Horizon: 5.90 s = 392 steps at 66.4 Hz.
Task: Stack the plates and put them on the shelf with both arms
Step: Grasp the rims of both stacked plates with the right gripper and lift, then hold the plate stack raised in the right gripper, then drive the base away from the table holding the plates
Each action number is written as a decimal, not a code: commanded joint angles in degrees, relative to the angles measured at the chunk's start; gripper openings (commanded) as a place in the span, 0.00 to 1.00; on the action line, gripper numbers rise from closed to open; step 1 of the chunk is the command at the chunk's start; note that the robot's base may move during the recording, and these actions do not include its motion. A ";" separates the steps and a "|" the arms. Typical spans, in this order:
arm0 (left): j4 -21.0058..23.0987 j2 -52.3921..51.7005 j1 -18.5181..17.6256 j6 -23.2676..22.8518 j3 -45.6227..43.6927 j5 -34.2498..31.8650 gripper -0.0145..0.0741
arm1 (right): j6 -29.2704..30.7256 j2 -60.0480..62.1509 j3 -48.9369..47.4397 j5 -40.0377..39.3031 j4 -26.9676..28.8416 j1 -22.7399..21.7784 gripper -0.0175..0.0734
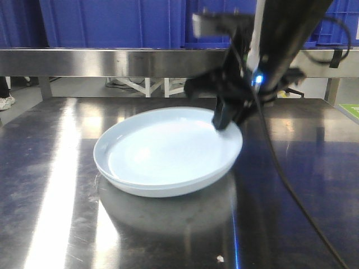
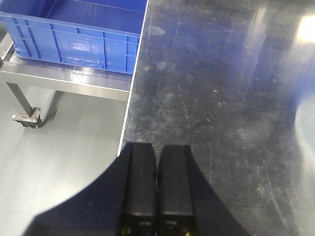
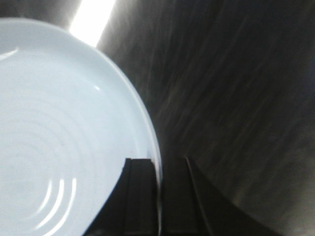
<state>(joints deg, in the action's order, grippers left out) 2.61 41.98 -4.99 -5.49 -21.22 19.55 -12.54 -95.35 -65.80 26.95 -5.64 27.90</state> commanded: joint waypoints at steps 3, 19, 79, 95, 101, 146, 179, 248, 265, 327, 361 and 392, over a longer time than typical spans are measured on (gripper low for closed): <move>-0.02 -0.21 0.21 -0.51 -1.60 -4.41 0.26 | 0.66 9.85 -1.60 -4.59 -2.06 -1.98 0.26; -0.02 -0.21 0.21 -0.51 -1.60 -4.41 0.26 | 0.66 25.85 4.30 -5.18 -2.06 -9.70 0.26; -0.02 -0.21 0.21 -0.51 -1.60 -4.41 0.26 | 0.66 69.43 32.82 -3.84 -2.00 -22.47 0.26; -0.02 -0.21 0.21 -0.51 -1.60 -4.41 0.26 | 0.66 69.32 32.82 -3.87 -2.00 -22.47 0.26; -0.02 -0.21 0.21 -0.51 -1.60 -4.41 0.26 | 0.66 69.32 32.82 -3.81 -2.00 -22.47 0.26; -0.02 -0.21 0.21 -0.51 -1.60 -4.41 0.26 | 0.66 69.32 32.82 -3.81 -2.00 -22.47 0.26; -0.02 -0.21 0.21 -0.51 -1.60 -4.41 0.26 | 0.66 69.32 32.82 -3.81 -2.00 -22.47 0.26; -0.02 -0.21 0.21 -0.51 -1.60 -4.41 0.26 | 0.66 69.32 32.82 -3.81 -2.00 -22.47 0.26; -0.02 -0.21 0.21 -0.51 -1.60 -4.41 0.26 | 0.66 69.32 32.82 -3.81 -2.00 -22.47 0.26; -0.02 -0.21 0.21 -0.51 -1.60 -4.41 0.26 | 0.66 69.32 32.82 -3.81 -2.00 -22.47 0.26; -0.02 -0.21 0.21 -0.51 -1.60 -4.41 0.26 | 0.66 69.32 32.82 -3.75 -2.00 -22.47 0.26; -0.02 -0.21 0.21 -0.51 -1.60 -4.41 0.26 | 0.66 69.32 32.82 -3.69 -2.00 -22.47 0.26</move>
<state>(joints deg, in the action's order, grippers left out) 2.52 41.95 -4.99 -5.49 -21.22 19.45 -12.11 -25.99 -31.26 28.89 -7.22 5.85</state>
